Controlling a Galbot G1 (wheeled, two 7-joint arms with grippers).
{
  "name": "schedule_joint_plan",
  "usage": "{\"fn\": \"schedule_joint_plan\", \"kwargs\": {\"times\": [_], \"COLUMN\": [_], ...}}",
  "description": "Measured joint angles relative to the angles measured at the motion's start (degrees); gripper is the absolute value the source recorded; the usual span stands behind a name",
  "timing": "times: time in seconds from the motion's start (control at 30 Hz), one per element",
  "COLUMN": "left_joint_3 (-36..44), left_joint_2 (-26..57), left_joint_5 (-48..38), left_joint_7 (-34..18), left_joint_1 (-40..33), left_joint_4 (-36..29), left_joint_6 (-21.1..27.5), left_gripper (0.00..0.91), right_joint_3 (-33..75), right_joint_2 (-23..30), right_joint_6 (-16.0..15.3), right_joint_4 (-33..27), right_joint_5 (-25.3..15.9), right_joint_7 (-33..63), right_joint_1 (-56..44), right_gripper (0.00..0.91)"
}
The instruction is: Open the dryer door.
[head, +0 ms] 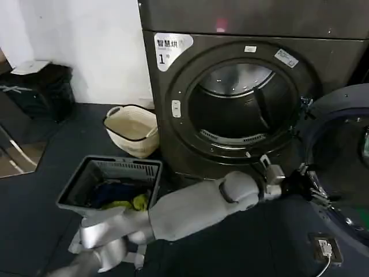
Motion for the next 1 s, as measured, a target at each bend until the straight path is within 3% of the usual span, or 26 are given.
{"fn": "schedule_joint_plan", "kwargs": {"times": [0.23, 1.0], "left_joint_3": [0.73, 1.29], "left_joint_2": [0.0, 0.0], "left_joint_5": [2.14, 2.03], "left_joint_7": [-1.3, -2.22], "left_joint_1": [-0.8, -0.96], "left_joint_4": [2.68, 3.79], "left_joint_6": [-3.57, -7.12], "left_gripper": [0.907, 0.907], "right_joint_3": [1.1, 1.37], "right_joint_2": [-0.15, -0.05], "right_joint_6": [-0.15, -0.2], "right_joint_4": [0.05, 0.25], "right_joint_5": [0.22, 0.39], "right_joint_7": [0.07, 0.37], "right_joint_1": [-0.66, -0.77], "right_gripper": [0.907, 0.907]}}
